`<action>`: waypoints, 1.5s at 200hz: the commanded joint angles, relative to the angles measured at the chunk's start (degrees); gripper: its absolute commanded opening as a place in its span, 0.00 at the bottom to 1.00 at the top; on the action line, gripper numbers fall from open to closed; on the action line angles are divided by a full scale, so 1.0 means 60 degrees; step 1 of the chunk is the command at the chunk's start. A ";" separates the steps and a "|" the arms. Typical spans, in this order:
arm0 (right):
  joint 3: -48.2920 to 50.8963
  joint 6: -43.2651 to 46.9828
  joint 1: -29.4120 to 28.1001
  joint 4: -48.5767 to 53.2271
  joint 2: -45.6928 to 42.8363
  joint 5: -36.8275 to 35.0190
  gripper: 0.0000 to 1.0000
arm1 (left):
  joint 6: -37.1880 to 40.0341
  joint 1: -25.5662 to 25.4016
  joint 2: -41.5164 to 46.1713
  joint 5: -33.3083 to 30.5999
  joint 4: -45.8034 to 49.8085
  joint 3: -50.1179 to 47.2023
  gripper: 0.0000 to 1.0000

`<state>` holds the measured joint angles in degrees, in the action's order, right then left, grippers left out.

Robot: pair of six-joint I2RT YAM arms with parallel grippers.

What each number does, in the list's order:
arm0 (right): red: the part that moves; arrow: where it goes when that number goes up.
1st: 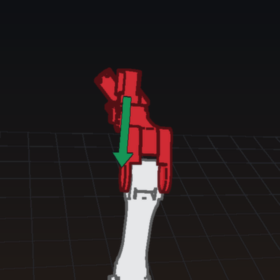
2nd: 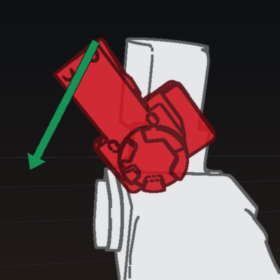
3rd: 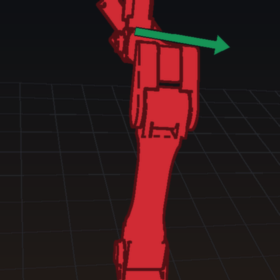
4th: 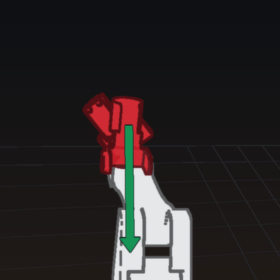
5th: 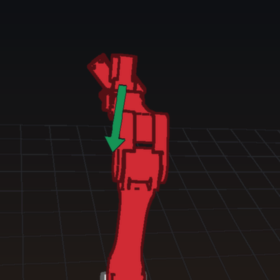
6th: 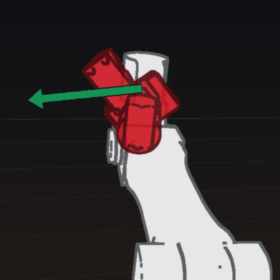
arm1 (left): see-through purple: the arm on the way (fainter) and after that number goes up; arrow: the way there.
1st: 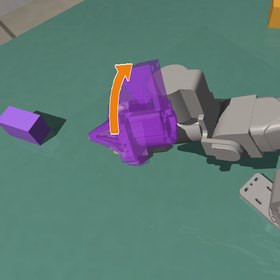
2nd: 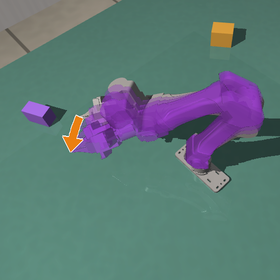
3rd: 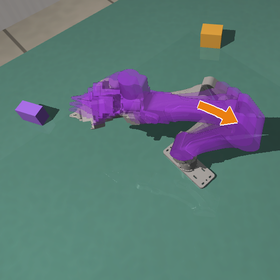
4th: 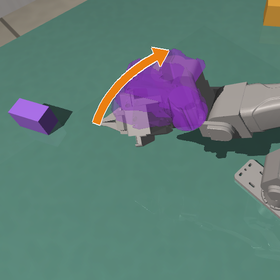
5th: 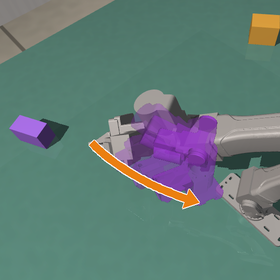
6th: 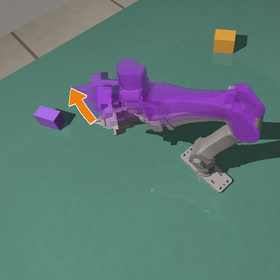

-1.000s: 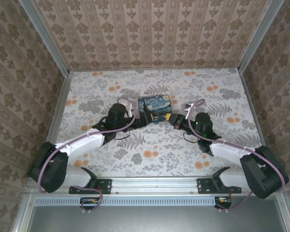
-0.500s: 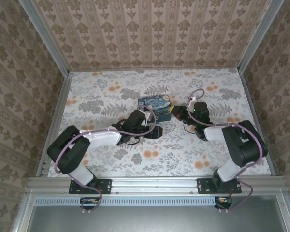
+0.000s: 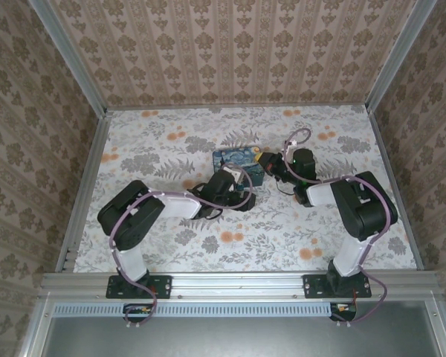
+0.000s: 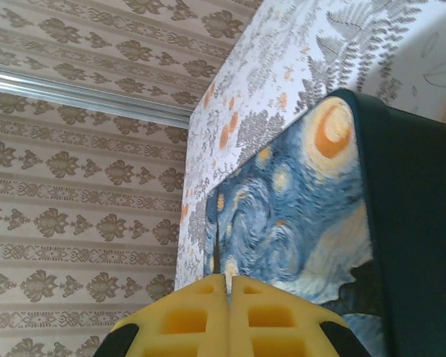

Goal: Unlock the padlock with the key

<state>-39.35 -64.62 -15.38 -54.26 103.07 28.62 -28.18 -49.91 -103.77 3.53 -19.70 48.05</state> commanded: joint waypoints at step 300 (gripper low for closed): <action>0.0042 -0.0480 -0.0120 -0.0500 0.1085 -0.0051 0.00 | -0.2250 0.0382 -0.1402 0.1071 -0.4101 -0.0148 0.88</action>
<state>-39.40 -66.87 -15.64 -59.88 107.50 28.93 -39.31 -47.86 -111.42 6.81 -41.25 48.34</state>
